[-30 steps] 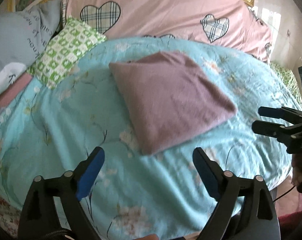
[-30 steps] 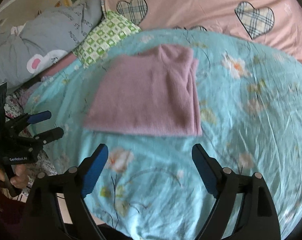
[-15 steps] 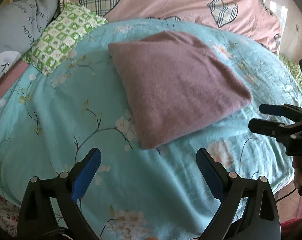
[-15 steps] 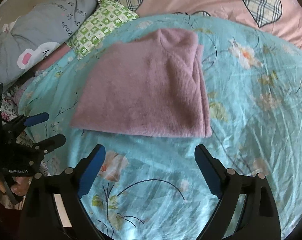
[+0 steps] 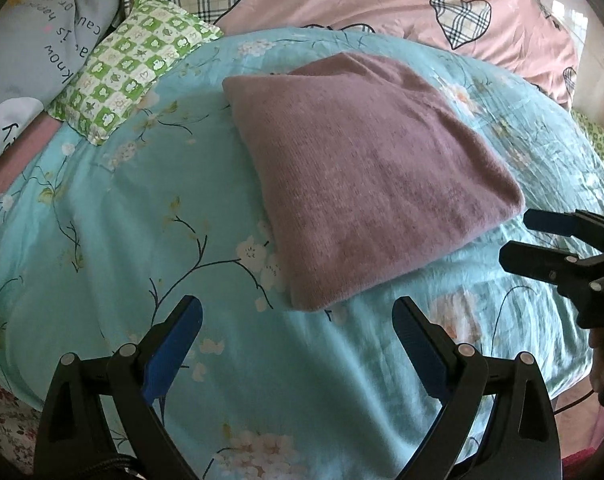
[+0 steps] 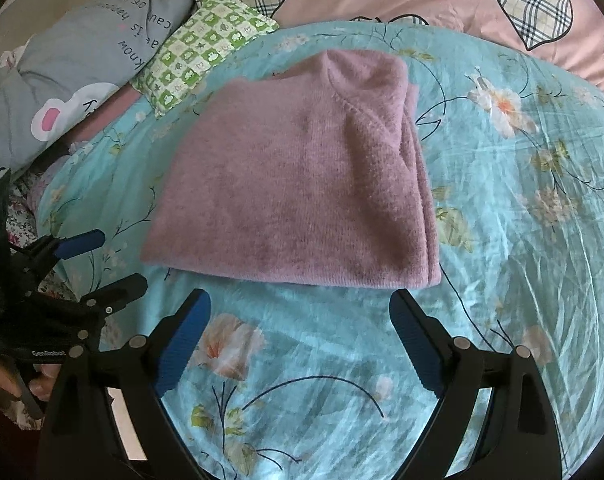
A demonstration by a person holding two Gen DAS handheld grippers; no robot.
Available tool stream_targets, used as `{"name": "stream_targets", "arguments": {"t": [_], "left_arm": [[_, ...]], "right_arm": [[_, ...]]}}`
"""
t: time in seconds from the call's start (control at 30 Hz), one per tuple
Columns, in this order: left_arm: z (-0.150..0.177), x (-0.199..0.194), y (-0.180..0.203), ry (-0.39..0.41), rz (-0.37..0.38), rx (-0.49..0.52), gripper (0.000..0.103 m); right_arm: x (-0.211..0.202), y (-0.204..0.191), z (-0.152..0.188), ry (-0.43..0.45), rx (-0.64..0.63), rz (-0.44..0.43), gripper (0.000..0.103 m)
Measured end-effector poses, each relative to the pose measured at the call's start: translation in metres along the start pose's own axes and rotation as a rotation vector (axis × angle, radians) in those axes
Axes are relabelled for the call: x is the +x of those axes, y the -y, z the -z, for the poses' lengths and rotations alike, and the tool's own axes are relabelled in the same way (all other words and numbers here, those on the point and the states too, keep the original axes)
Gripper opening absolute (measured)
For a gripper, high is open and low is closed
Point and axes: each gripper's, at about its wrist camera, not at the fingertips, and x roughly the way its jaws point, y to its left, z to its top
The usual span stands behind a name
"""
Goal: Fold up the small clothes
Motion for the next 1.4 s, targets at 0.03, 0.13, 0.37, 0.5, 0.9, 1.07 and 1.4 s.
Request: {"name": "stream_targets", "arguments": {"t": [0.03,0.13,0.37,0.5,0.9,1.07,1.4], "left_arm": [[-0.001,0.0,0.0,-0.001,-0.002,-0.002,0.096],[-0.005,-0.002,-0.001,-0.001,0.0,-0.013,0.096],[-0.01,-0.003,0.002,-0.013,-0.013,-0.01,0.096],[-0.012,-0.003,0.003,-0.019,-0.013,-0.012,0.096],[-0.017,-0.002,0.006,-0.016,-0.009,-0.01,0.096],[-0.021,0.0,0.006,-0.014,-0.001,-0.011,0.096],[-0.024,-0.002,0.01,-0.007,0.012,-0.011,0.096]], "right_arm": [[0.001,0.0,-0.001,-0.001,0.001,-0.001,0.091],[0.001,-0.001,-0.003,-0.001,0.003,-0.004,0.091],[0.004,0.001,-0.009,-0.015,0.016,-0.01,0.091],[0.003,-0.001,-0.011,-0.014,-0.002,-0.008,0.091],[0.004,0.0,-0.016,-0.017,-0.007,-0.009,0.091],[0.003,0.006,-0.019,-0.012,-0.003,-0.008,0.091],[-0.001,0.01,-0.022,-0.003,0.005,-0.006,0.091]]}}
